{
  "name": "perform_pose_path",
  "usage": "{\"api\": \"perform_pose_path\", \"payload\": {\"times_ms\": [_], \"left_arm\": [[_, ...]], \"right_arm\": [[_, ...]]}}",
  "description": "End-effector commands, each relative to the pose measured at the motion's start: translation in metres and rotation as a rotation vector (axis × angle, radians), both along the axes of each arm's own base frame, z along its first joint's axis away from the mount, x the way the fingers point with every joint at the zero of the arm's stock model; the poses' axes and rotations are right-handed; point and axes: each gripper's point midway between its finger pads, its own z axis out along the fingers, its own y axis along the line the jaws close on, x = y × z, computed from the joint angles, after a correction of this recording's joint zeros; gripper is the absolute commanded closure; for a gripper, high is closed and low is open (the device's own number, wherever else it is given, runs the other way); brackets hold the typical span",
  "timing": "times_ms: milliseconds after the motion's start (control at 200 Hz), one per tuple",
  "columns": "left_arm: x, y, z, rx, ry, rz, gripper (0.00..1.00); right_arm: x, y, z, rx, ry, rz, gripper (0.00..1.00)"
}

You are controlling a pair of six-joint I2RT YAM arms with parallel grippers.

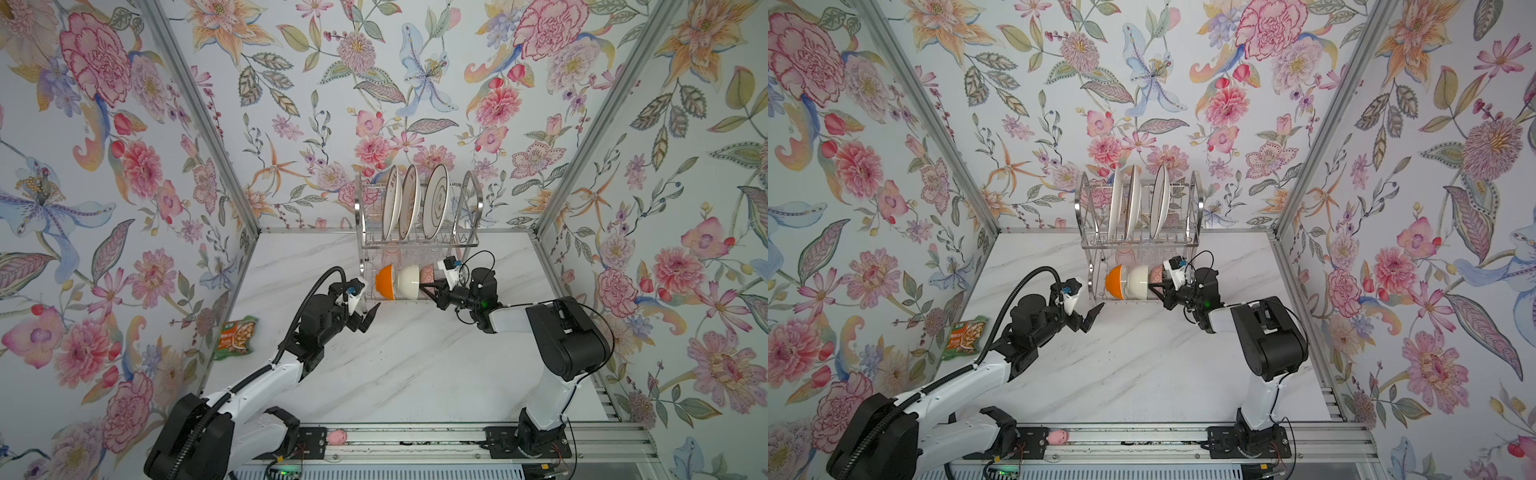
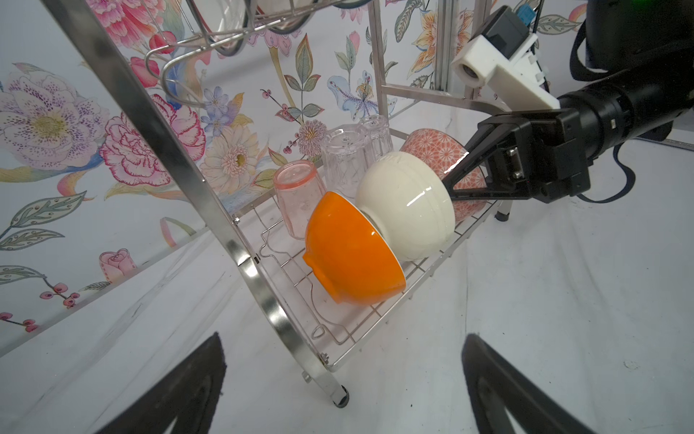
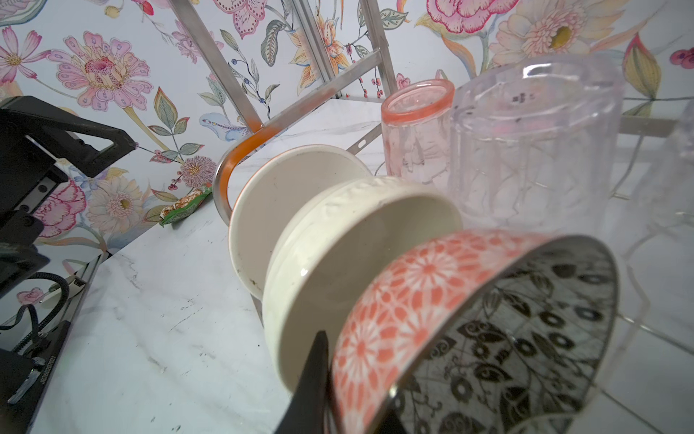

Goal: Unload the mixed dishes from the dish rack
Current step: 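Close the right gripper on the pink patterned bowl's rim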

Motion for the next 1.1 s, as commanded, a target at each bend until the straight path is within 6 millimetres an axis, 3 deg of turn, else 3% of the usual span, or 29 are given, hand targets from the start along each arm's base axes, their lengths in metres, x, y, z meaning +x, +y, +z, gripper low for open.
{"api": "perform_pose_path", "payload": {"times_ms": [0, 425, 686, 1096], "left_arm": [[-0.001, 0.0, 0.001, 0.013, -0.014, 0.008, 0.01], [0.001, 0.002, 0.005, 0.053, -0.027, 0.014, 0.01], [0.003, 0.003, 0.008, 0.078, -0.037, 0.02, 0.0], [0.003, 0.004, 0.008, 0.067, -0.04, 0.026, 0.01]], "right_arm": [[0.018, -0.004, 0.03, 0.044, -0.11, -0.029, 0.89], [0.023, -0.004, 0.046, 0.092, -0.138, -0.033, 1.0], [0.023, -0.01, 0.064, 0.215, -0.167, -0.034, 1.0], [0.018, -0.01, 0.073, 0.24, -0.199, -0.027, 1.0]]}}
